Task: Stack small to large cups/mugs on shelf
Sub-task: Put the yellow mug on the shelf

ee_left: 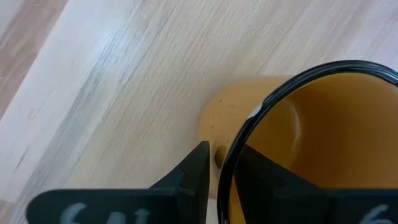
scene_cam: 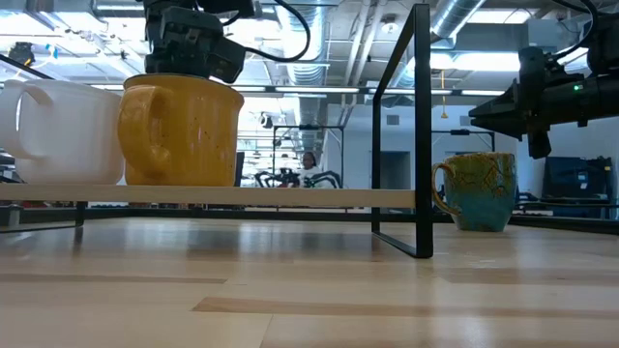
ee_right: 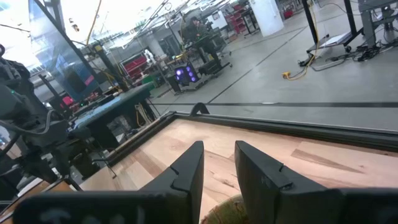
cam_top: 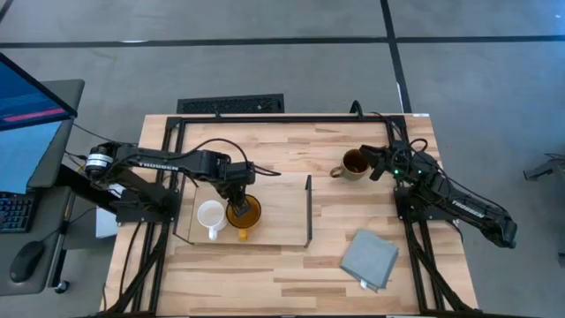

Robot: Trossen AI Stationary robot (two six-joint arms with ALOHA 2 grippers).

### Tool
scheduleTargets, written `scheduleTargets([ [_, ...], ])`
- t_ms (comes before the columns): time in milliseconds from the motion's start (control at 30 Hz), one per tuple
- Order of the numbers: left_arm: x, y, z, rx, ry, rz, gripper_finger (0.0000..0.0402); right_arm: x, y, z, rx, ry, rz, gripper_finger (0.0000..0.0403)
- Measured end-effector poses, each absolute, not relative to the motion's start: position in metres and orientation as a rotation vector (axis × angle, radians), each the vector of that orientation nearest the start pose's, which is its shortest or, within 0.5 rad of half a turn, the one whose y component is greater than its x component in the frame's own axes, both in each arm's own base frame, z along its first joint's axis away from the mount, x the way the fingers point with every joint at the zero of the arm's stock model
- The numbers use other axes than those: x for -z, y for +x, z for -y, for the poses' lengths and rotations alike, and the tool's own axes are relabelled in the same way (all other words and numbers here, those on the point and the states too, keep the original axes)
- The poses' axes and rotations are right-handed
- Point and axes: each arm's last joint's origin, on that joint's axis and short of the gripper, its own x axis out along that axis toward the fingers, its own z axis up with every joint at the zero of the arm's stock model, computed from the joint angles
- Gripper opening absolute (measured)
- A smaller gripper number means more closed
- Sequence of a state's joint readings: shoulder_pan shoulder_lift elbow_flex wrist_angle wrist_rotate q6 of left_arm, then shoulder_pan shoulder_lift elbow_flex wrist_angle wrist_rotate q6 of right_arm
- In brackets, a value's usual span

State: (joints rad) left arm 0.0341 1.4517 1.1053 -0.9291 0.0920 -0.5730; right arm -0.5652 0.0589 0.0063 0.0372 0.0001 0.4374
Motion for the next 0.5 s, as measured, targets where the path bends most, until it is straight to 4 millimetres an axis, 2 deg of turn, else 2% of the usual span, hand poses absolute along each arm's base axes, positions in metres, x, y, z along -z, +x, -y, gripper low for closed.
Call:
scheduleTargets([
  [500, -0.2465, 0.2674, -0.0068, -0.31, -0.569, -1.258, 0.0057, -0.1646, 0.0852, 0.0541, 0.559, 0.43, 0.109, 0.0113],
])
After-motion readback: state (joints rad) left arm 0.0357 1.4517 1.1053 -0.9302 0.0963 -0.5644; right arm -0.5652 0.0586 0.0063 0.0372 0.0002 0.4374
